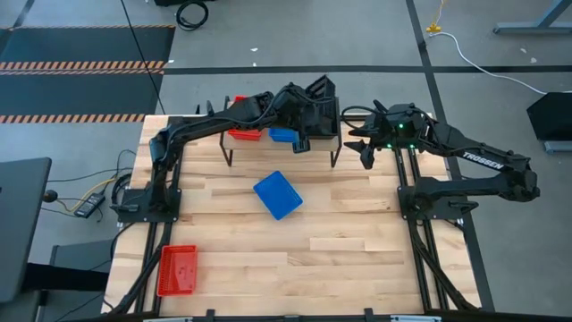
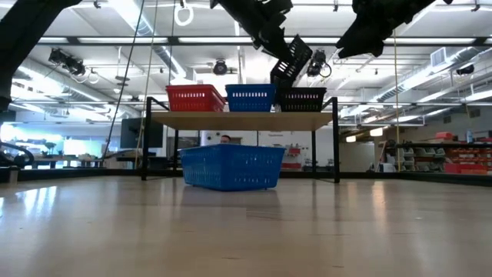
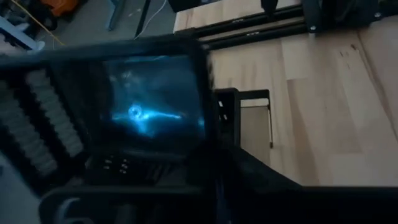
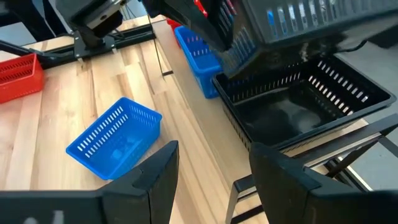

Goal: Stack baskets on shelf by color
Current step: Stack the black bin on top of the black bin on the shelf, then stack the blue bin on top of the blue bin on the shelf

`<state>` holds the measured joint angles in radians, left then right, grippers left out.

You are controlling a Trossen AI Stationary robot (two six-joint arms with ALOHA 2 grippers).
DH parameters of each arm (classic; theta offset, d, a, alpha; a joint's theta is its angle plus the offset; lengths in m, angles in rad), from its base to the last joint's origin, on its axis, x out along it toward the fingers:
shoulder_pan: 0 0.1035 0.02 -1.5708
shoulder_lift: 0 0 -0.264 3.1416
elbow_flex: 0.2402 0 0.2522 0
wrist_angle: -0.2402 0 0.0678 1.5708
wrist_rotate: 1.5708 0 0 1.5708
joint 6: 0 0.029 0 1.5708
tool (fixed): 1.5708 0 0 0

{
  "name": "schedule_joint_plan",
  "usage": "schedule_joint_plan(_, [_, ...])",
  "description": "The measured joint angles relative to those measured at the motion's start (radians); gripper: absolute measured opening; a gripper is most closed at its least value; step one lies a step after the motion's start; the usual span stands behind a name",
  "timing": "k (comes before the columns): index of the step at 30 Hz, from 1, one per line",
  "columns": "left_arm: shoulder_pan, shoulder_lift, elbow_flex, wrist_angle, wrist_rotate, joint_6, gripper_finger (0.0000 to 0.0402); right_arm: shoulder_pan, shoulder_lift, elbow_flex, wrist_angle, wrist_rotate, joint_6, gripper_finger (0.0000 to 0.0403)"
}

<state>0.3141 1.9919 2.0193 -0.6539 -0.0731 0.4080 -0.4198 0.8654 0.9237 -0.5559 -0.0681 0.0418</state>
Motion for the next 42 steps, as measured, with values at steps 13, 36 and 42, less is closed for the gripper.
schedule_joint_plan(13, [0.003, -0.002, 0.0, -0.002, -0.038, -0.022, 0.0087, 0.0, 0.0, 0.0, -0.001, 0.0, 0.007, 0.0201])
schedule_joint_plan(36, [-0.093, -0.077, 0.002, -0.476, 0.008, -0.323, 0.0125, 0.0, 0.0, -0.03, 0.004, -0.001, -0.018, 0.0201])
schedule_joint_plan(42, [-0.223, -0.06, 0.003, -0.501, 0.015, -0.507, 0.0131, 0.0, 0.0, -0.03, -0.001, -0.004, 0.008, 0.0201])
